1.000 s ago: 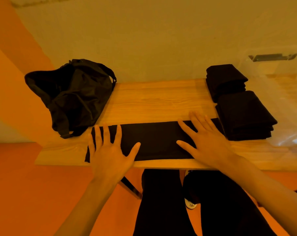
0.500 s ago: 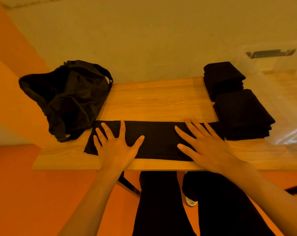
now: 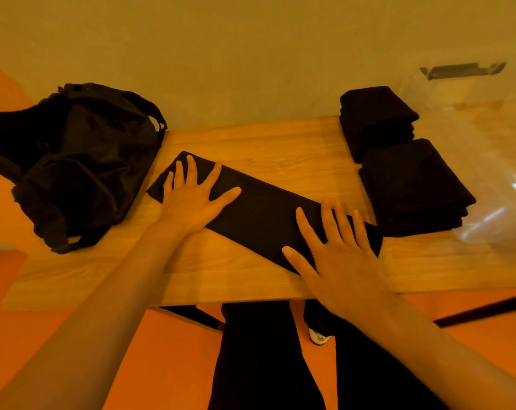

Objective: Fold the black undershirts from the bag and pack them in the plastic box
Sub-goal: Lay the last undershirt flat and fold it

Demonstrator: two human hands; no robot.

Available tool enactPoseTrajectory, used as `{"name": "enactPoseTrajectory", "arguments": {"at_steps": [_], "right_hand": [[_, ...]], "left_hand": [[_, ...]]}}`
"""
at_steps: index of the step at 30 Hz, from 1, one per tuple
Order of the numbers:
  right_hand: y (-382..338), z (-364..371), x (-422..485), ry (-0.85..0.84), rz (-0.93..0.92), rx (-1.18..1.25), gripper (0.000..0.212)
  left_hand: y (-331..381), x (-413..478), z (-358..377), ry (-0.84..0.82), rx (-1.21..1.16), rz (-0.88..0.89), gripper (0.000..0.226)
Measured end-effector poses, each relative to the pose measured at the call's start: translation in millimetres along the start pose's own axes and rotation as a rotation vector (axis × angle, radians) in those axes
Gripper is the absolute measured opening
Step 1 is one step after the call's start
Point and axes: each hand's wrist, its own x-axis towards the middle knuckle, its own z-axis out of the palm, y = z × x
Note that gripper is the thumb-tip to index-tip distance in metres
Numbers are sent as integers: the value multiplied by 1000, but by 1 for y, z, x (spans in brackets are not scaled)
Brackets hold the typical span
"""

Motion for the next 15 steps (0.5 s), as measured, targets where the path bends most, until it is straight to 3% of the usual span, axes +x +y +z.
{"name": "enactPoseTrajectory", "arguments": {"at_steps": [2,6,11,15], "right_hand": [[6,-17,15,-9,-160,-34,79],[24,-33,55,-239,-590,-185,71],[36,-14,48,-212,-587,-123,70],[29,-12,30,-198,-486,-60,71]], "left_hand": [[6,6,-10,13,-43,-20,97],[36,2,-15,158,-22,-177,92],[35,13,13,74,-61,-268,100],[35,23,12,83,-19,-184,102]]}}
